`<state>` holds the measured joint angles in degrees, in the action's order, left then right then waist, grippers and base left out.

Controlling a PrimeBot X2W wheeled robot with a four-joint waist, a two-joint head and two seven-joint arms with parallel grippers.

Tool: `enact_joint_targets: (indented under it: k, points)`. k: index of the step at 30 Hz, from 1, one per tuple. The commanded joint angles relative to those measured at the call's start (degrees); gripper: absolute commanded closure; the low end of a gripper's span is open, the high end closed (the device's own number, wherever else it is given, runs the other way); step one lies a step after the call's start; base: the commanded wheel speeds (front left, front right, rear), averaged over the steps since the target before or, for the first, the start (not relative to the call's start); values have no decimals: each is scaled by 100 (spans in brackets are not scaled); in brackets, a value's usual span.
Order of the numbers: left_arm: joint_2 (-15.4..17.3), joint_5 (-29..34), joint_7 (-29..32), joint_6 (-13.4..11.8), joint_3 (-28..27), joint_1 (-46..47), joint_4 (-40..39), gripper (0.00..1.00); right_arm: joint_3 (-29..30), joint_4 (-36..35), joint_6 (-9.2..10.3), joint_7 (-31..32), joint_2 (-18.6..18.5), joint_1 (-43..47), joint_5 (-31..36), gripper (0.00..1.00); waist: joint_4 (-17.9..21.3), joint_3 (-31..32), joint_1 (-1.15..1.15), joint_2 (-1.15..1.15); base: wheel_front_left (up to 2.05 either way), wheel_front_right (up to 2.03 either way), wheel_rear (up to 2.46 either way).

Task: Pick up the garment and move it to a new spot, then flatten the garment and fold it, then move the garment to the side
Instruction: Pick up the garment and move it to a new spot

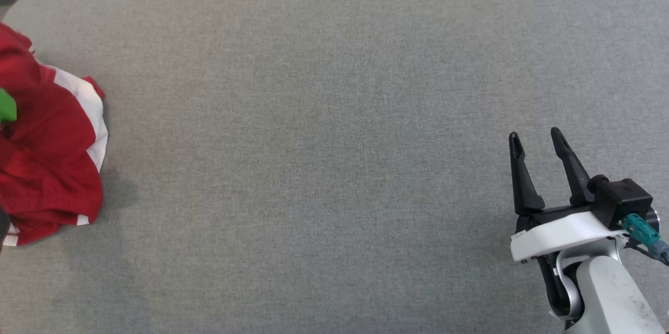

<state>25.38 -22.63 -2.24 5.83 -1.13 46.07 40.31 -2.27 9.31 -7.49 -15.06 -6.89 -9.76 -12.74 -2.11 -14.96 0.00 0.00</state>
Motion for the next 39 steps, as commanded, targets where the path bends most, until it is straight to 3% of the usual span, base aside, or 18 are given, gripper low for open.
enact_joint_targets:
  k: [1, 11, 18, 29, 39]
  points:
    - [-22, 59, -42, -28, 60, 115, -195, 100, -9, 33, 0, -18, 17, 62, -15, 0, -18, 198, 0, 0, 0, 0, 0]
    - [-228, 155, 348, 11, 510, 481, -1828, 100, -51, 80, 0, -18, 162, 153, -45, 0, 341, 488, 0, 0, 0, 0, 0]
    - [-759, 88, 751, 75, 1158, 914, -2659, 100, -52, 95, 0, -18, 230, 99, -74, 0, 862, 427, 0, 0, 0, 0, 0]
    - [-1759, -112, 499, 145, 2266, 921, -2211, 100, -74, 120, 0, -18, 316, 13, -141, 0, 1686, 210, 0, 0, 0, 0, 0]
    - [-2170, -485, -150, 93, 2794, -4, -1187, 100, -76, 113, 0, -18, 372, 5, -233, 0, 1944, 7, 0, 0, 0, 0, 0]
